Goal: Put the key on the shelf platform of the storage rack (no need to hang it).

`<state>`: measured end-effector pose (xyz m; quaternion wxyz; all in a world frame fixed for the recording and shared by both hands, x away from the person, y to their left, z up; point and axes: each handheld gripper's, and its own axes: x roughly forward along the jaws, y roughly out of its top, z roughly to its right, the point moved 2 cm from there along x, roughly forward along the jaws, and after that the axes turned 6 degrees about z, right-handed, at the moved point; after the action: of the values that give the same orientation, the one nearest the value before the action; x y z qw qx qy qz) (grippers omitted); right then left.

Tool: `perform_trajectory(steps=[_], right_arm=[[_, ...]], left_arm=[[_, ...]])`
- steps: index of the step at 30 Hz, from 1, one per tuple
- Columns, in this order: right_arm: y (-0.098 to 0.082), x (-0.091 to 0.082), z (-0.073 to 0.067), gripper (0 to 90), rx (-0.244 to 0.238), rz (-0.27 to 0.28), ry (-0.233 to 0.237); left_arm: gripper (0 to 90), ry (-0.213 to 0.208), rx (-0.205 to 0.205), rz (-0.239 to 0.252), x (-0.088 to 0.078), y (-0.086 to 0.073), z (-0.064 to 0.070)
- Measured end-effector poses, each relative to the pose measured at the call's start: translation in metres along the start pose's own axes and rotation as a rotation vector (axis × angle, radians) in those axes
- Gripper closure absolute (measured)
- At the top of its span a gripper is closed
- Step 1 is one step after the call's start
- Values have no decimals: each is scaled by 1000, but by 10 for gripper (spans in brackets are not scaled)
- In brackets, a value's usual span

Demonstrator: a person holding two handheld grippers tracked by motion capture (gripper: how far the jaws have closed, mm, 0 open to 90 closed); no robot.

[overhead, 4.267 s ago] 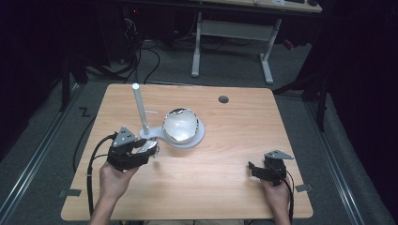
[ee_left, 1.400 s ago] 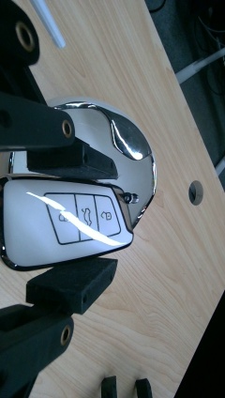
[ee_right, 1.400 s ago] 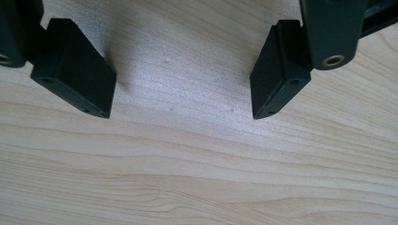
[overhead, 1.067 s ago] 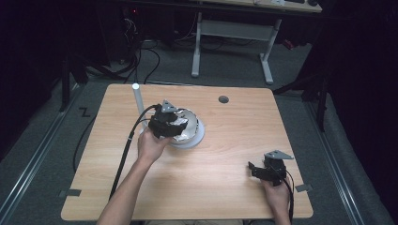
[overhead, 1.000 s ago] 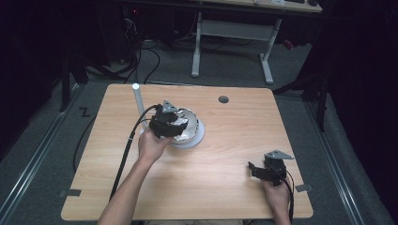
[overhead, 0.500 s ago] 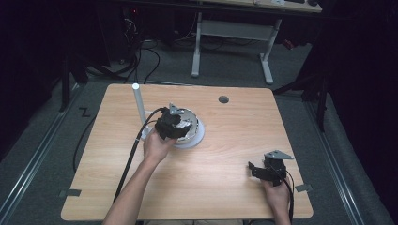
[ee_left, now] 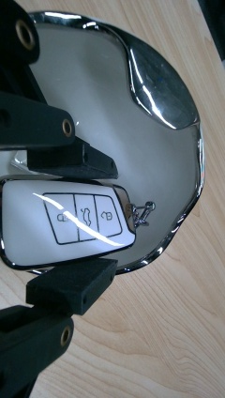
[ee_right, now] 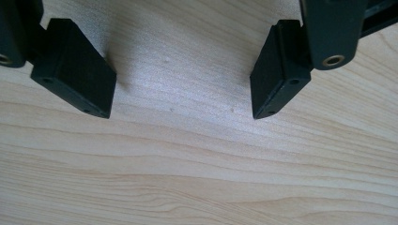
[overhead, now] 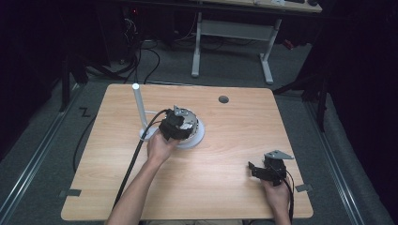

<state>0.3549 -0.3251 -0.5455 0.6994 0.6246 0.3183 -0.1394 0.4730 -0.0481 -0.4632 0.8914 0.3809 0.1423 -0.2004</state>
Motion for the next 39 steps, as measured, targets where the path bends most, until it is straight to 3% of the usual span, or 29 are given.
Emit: perform_trajectory(steps=[6, 12, 19, 39], right_arm=[[1, 1, 1, 241, 8, 1, 1], [1, 1, 1, 242, 7, 1, 0], [1, 1, 1, 241, 7, 1, 0], [1, 1, 1, 242, 5, -1, -4]], left_arm=[[501, 10, -5, -4, 3, -3, 1], [463, 16, 33, 16, 2, -4, -1], [450, 12, -45, 43, -8, 13, -4], [394, -10, -137, 80, -42, 45, -22]])
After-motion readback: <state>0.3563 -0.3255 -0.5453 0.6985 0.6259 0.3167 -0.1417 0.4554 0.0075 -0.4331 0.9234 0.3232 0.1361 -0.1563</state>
